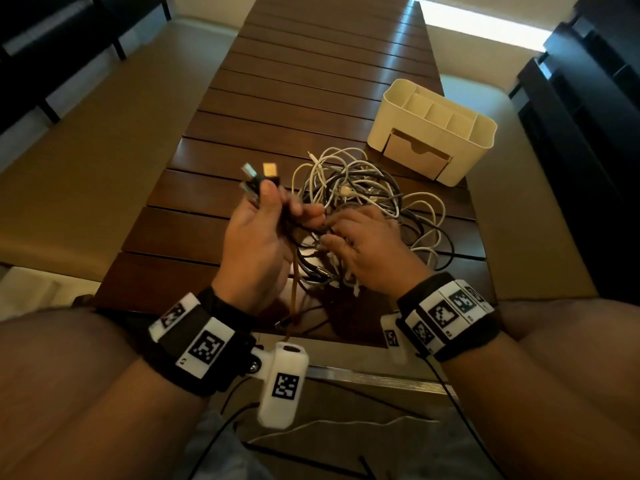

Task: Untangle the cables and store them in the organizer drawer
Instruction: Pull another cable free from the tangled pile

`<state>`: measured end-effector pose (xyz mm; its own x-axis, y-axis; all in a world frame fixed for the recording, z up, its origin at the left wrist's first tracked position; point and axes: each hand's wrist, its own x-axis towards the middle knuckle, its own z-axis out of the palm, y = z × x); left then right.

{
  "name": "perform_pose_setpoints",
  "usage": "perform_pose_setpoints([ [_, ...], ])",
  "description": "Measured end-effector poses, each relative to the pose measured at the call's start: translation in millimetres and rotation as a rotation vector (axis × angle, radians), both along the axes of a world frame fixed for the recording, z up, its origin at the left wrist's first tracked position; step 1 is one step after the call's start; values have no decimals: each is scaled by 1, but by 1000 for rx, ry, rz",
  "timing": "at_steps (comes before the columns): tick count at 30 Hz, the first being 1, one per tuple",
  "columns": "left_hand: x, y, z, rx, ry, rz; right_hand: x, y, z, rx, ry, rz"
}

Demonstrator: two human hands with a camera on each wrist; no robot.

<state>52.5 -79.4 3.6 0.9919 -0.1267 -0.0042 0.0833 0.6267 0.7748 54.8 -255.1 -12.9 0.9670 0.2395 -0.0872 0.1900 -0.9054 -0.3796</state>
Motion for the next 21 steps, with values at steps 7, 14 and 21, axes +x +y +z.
perform_pose_setpoints([
  [7,10,8,-1,-47,140,36,3,-10,2,-36,-195,-84],
  [14,13,6,-10,115,229,-51,-6,7,30,636,-175,-112],
  [21,18,25,0,99,188,-17,-3,-12,32,712,84,-145],
])
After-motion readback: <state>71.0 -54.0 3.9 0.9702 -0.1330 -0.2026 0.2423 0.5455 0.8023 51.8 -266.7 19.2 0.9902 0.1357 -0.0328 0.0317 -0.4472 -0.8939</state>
